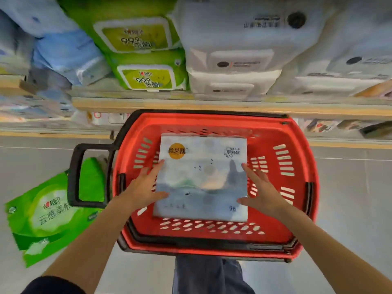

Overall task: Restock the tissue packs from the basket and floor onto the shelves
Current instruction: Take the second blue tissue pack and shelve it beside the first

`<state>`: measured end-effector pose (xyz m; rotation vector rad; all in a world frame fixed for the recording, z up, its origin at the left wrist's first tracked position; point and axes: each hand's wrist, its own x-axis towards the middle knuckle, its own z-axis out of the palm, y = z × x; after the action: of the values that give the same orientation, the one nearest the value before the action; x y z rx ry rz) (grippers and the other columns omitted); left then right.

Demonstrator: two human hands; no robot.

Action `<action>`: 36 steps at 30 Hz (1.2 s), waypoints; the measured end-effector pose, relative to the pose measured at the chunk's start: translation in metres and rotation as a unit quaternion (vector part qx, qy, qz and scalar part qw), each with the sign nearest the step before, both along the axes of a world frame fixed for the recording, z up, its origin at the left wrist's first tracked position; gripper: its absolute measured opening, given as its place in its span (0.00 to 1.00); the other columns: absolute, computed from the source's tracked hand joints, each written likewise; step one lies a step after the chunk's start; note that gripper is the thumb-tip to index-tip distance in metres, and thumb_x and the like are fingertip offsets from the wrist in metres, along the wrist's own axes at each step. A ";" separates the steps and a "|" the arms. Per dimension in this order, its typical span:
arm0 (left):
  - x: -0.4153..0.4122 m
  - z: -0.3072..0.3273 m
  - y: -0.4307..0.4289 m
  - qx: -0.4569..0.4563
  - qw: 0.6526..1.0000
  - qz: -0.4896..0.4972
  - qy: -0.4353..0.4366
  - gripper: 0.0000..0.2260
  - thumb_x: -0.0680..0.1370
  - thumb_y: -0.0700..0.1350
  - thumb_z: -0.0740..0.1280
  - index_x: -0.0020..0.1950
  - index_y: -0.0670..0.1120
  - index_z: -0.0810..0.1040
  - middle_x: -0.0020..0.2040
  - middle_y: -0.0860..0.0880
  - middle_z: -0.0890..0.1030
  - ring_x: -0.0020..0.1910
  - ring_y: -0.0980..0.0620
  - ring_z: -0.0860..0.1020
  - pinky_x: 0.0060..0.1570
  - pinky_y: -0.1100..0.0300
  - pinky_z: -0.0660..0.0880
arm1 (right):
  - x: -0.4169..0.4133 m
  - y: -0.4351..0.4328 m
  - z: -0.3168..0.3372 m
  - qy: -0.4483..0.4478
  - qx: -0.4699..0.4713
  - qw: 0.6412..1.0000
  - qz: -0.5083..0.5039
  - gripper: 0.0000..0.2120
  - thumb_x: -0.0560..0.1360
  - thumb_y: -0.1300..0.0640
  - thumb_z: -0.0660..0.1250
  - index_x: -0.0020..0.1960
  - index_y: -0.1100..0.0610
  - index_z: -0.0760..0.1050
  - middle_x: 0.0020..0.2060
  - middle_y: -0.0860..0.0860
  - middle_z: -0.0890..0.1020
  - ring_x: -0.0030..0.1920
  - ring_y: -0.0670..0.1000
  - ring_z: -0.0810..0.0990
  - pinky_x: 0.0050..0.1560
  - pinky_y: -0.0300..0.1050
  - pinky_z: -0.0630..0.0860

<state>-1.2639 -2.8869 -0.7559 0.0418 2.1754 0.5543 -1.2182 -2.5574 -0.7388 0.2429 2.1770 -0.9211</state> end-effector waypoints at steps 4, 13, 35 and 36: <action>0.005 -0.029 0.004 0.034 0.999 0.024 -0.020 0.50 0.64 0.61 0.74 0.69 0.71 0.38 0.72 0.43 0.59 0.71 0.42 0.60 0.67 0.48 0.63 | 0.002 0.003 -0.031 -0.002 -0.026 1.000 0.003 0.51 0.65 0.54 0.75 0.68 0.37 0.39 0.74 0.45 0.52 0.75 0.58 0.49 0.70 0.59 0.60; -0.005 -0.061 0.015 0.089 0.994 0.056 -0.004 0.62 0.47 0.73 0.72 0.68 0.71 0.33 0.52 0.52 0.69 0.53 0.42 0.76 0.52 0.51 0.71 | 0.002 0.000 -0.061 -0.012 -0.138 0.989 -0.051 0.61 0.61 0.63 0.78 0.67 0.34 0.34 0.71 0.33 0.41 0.53 0.44 0.81 0.54 0.33 0.74; -0.005 0.086 0.035 0.136 0.985 0.089 0.053 0.54 0.59 0.55 0.78 0.68 0.73 0.40 0.64 0.56 0.69 0.61 0.58 0.69 0.57 0.58 0.73 | 0.003 0.013 0.067 0.036 -0.167 0.984 -0.046 0.61 0.59 0.65 0.76 0.70 0.38 0.34 0.62 0.24 0.45 0.41 0.51 0.84 0.45 0.48 0.81; -0.006 0.101 0.037 0.140 0.984 0.089 0.057 0.54 0.59 0.54 0.78 0.68 0.73 0.40 0.62 0.56 0.70 0.59 0.59 0.70 0.55 0.59 0.74 | 0.001 0.015 0.082 0.047 -0.157 0.985 -0.048 0.61 0.59 0.66 0.76 0.69 0.36 0.34 0.61 0.23 0.45 0.40 0.51 0.84 0.42 0.46 0.81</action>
<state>-1.2701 -2.8495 -0.6551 0.0309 2.2100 0.9796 -1.2172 -2.5428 -0.6571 0.1537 2.0825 -1.3365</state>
